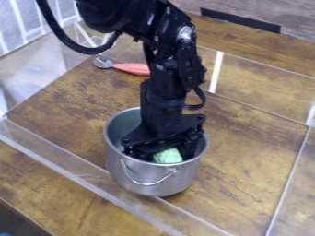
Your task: Remove the green object from the silver pot and put it on the table
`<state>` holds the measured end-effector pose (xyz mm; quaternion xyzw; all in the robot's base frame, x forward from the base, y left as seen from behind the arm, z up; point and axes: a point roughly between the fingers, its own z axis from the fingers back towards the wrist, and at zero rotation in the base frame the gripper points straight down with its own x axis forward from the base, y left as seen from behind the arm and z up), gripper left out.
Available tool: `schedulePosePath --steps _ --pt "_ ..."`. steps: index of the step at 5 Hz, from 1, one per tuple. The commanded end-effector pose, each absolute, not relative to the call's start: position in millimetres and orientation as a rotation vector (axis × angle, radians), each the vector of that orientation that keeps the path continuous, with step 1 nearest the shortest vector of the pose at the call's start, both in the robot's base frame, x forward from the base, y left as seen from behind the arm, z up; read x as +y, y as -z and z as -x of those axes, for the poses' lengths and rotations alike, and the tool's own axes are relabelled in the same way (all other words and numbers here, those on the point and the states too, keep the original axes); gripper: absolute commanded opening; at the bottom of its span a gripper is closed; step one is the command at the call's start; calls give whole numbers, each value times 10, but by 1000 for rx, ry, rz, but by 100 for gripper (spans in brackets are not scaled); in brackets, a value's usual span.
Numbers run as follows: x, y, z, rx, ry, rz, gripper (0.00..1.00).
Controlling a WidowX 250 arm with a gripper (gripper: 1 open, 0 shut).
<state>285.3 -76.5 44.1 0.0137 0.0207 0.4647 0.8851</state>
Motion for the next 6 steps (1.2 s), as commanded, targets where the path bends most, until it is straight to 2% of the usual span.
schedulePosePath --steps 1,2,3,4,6 --pt "-858 -485 -2926 -2 -912 24 0" --pt "-875 -369 -2906 11 -875 28 100" --pt "-939 -349 -2921 25 -929 32 100" --pt "-995 -352 -2940 36 -984 34 0" --pt "-982 -392 -2799 58 -919 30 0"
